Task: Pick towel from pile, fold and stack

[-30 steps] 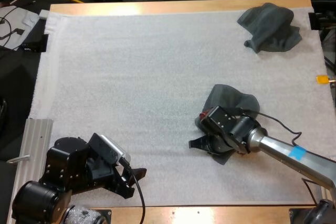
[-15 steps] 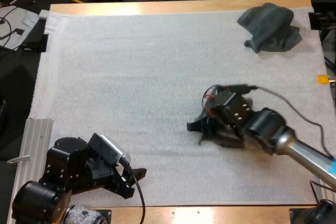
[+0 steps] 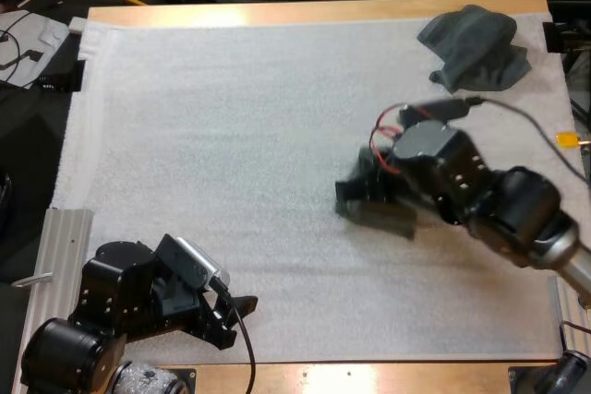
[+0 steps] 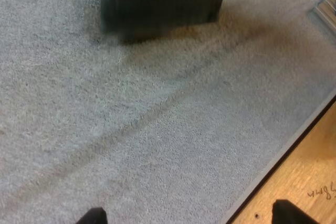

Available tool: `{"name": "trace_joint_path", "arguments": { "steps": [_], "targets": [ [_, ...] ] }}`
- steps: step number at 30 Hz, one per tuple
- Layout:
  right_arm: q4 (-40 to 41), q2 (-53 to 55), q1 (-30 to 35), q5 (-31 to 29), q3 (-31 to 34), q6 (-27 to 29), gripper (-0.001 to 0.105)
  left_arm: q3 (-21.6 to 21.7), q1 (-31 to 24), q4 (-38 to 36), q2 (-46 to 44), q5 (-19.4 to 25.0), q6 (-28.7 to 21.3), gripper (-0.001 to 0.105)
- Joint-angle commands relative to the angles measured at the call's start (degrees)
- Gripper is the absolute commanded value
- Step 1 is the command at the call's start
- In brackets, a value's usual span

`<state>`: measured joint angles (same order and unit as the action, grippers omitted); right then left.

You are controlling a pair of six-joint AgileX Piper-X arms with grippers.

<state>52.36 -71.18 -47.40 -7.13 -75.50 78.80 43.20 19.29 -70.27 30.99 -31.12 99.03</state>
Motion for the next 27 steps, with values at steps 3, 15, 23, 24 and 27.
{"name": "trace_joint_path", "arguments": {
  "steps": [3,15,23,24,27],
  "targets": [
    [2.8,0.7,-0.4,-0.4,-5.6,0.7,0.0,0.4,0.3,-0.2,-0.2,-0.3,0.1,0.061],
    [3.2,-7.3,-1.2,2.8,-0.1,-1.8,0.0,0.4,0.2,0.5,-0.2,-0.2,0.1,0.061],
    [-11.9,-15.2,-1.2,10.0,-0.8,-3.0,0.001,0.3,0.2,0.2,0.0,-0.3,0.4,0.06],
    [-13.6,-16.0,-1.3,10.5,-0.9,-3.5,0.003,0.3,0.2,0.3,0.0,-0.3,0.5,0.06],
    [-15.6,-17.7,-1.4,10.9,-1.4,-4.3,0.023,0.5,0.1,0.2,0.0,-0.2,0.5,0.061]
  ]
}}
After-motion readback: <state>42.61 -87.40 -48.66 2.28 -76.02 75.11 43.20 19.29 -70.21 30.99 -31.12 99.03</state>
